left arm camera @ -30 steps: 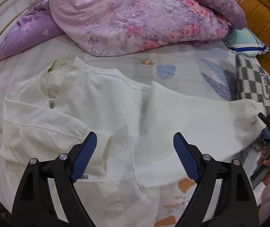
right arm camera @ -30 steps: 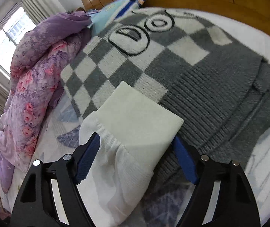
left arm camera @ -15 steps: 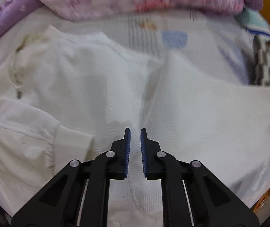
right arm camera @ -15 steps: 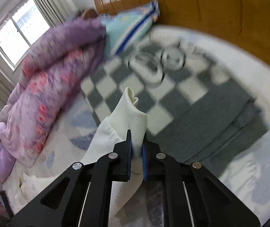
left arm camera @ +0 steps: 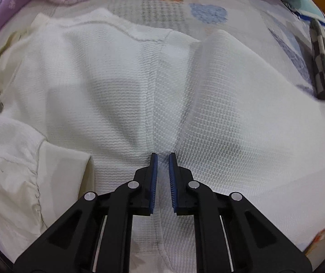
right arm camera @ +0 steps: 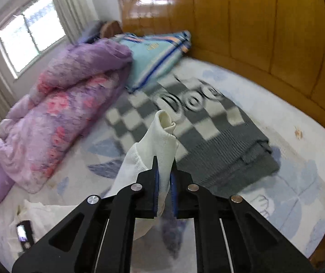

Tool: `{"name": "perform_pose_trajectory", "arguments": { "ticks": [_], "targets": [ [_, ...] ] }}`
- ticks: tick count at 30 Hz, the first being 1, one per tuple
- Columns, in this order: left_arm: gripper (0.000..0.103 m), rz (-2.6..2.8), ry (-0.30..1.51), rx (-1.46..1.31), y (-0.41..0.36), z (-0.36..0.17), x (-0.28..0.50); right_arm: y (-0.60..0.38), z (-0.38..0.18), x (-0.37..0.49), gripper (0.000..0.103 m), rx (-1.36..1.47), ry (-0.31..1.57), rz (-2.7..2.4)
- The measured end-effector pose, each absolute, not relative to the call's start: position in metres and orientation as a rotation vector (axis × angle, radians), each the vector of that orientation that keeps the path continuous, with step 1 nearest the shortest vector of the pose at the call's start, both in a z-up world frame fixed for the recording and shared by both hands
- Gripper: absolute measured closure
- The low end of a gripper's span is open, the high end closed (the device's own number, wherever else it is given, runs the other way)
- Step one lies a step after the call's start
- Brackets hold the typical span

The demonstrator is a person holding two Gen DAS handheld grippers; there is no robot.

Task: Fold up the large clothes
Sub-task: 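Grasp the cuff of the other jacket sleeve with the right tool, then lift the sleeve with the right tool and fold it across the jacket front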

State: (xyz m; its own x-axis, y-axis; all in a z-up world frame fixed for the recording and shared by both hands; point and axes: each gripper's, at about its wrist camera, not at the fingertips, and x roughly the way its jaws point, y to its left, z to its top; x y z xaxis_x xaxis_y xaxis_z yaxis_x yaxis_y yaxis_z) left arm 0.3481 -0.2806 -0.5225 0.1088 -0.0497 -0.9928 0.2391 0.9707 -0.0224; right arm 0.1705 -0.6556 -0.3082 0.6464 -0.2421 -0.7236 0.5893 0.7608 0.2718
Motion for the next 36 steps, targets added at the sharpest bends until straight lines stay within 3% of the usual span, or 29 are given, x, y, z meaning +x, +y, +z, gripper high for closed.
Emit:
{"name": "perform_pose_trajectory", "arguments": {
  "ticks": [9,15,20,29,36],
  "targets": [
    [0.095,-0.236,1.407,0.211,-0.291,-0.526,0.347,-0.594,-0.209,0.204,0.095,0.485,0.585,-0.274],
    [0.095,-0.268,1.423,0.082,-0.275,-0.526,0.353,-0.517,-0.151,0.228,0.095,0.432,0.529,-0.159],
    [0.093,-0.334,1.5,0.058,-0.241,-0.49,0.354,-0.437,-0.118,0.248,0.095,0.352,0.517,-0.09],
    [0.093,-0.268,1.338,0.042,-0.104,-0.364,0.343,-0.312,-0.136,0.287,0.095,0.346,0.589,0.014],
    [0.093,-0.171,1.257,0.056,0.004,-0.303,0.35,-0.219,-0.183,0.314,0.095,0.364,0.718,0.08]
  ]
}}
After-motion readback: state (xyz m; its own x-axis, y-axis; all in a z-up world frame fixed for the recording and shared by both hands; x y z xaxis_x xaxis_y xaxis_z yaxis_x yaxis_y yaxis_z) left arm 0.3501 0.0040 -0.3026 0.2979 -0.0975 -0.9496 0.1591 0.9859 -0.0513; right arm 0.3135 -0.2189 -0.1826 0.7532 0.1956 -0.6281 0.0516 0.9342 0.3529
